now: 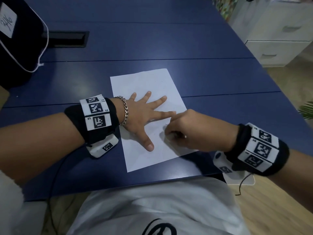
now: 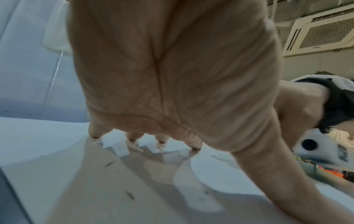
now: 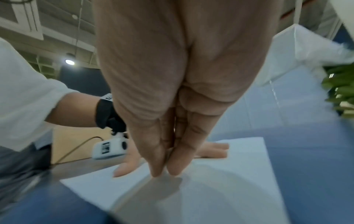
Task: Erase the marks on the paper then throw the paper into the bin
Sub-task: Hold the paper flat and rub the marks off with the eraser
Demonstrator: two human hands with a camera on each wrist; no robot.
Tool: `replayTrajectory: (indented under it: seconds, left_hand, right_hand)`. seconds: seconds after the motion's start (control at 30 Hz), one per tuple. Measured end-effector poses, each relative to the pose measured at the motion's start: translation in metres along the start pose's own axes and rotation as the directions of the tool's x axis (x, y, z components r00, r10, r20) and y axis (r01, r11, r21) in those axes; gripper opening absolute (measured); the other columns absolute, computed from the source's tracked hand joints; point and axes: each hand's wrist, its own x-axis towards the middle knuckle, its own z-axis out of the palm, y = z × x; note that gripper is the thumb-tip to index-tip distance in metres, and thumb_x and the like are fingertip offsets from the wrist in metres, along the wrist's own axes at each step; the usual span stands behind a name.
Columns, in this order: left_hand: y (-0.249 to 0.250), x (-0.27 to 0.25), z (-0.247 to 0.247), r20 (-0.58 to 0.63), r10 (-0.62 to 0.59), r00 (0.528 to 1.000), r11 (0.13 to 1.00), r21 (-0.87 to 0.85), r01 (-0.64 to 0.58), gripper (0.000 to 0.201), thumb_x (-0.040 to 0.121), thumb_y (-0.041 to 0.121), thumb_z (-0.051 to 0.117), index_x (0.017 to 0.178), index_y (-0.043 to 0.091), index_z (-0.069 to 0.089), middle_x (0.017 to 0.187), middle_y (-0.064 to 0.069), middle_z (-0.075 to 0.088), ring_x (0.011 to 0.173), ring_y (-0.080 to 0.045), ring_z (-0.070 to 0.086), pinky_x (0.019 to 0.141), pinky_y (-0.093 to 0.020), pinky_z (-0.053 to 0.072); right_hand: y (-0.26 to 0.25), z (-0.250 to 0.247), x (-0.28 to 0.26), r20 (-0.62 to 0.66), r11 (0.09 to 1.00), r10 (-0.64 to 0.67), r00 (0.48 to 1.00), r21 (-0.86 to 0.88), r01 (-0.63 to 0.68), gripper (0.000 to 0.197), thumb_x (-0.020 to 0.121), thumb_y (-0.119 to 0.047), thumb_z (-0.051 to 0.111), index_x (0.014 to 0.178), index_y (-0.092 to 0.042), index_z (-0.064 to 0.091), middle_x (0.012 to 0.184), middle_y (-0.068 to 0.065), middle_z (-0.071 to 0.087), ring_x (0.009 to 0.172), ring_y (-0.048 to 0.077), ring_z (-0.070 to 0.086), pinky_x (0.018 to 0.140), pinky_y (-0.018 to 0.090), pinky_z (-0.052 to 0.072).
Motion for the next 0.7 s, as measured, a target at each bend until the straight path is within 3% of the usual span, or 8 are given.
replayTrajectory:
  seconds: [0.1,0.27,0.33,0.43,0.6,0.7]
  left_hand:
    - [0.001,0.001,0.001,-0.007,-0.005,1.000,1.000,0.001,0.005,0.134,0.055,0.096,0.071,0.143,0.073,-0.028,0.163,0.013,-0.044,0.154,-0.044,-0.032,0.118,-0.077,-0.010]
    - [-0.001,0.001,0.001,0.001,0.007,1.000,1.000,-0.010,-0.007,0.134,0.054,0.096,0.071,0.139,0.076,-0.031,0.163,0.012,-0.044,0.152,-0.045,-0.033,0.117,-0.079,-0.008]
    - [0.000,0.000,0.000,0.001,0.000,1.000,1.000,-0.005,0.000,0.134,0.055,0.096,0.071,0.140,0.075,-0.030,0.164,0.012,-0.044,0.153,-0.044,-0.032,0.117,-0.078,-0.009]
    - [0.002,0.001,0.000,0.001,-0.004,1.000,1.000,0.010,0.004,0.134,0.056,0.096,0.070,0.143,0.073,-0.029,0.163,0.013,-0.045,0.153,-0.043,-0.033,0.118,-0.076,-0.010]
    - [0.001,0.000,0.000,0.010,0.004,1.000,1.000,-0.007,-0.004,0.132,0.054,0.096,0.071,0.139,0.076,-0.028,0.163,0.013,-0.045,0.153,-0.045,-0.032,0.117,-0.080,-0.006]
    - [0.002,-0.001,-0.001,0.012,-0.001,1.000,1.000,0.000,0.001,0.132,0.054,0.096,0.072,0.135,0.079,-0.031,0.163,0.013,-0.044,0.153,-0.045,-0.032,0.117,-0.079,-0.007]
  right_hand:
    - [-0.006,0.000,-0.005,0.086,0.997,-0.073,0.994,0.024,0.072,0.013,0.090,-0.018,0.061,0.078,-0.019,0.066,0.078,-0.004,0.058,0.068,0.020,0.056,0.064,0.041,0.051]
    - [0.010,-0.007,0.006,-0.061,0.999,0.022,0.998,-0.045,-0.025,0.015,0.088,-0.013,0.059,0.075,-0.015,0.065,0.076,-0.005,0.057,0.066,0.021,0.057,0.064,0.044,0.052]
    - [-0.006,-0.001,-0.001,-0.014,0.999,-0.031,0.999,-0.018,0.031,0.016,0.091,-0.017,0.055,0.079,-0.017,0.066,0.077,-0.010,0.052,0.067,0.023,0.057,0.063,0.043,0.052]
    - [-0.021,0.005,-0.008,0.093,0.996,-0.087,0.992,0.003,0.087,0.013,0.094,-0.021,0.059,0.093,-0.019,0.072,0.087,-0.004,0.059,0.073,0.020,0.057,0.066,0.039,0.051]
    - [0.009,-0.005,0.011,-0.059,0.998,0.015,0.998,-0.067,-0.019,0.014,0.088,-0.011,0.061,0.076,-0.016,0.065,0.078,-0.003,0.059,0.067,0.020,0.057,0.066,0.042,0.053]
    - [-0.011,0.005,0.005,-0.081,0.999,-0.017,0.997,-0.035,0.014,0.027,0.092,-0.024,0.047,0.078,-0.016,0.068,0.080,-0.003,0.058,0.067,0.024,0.058,0.064,0.043,0.053]
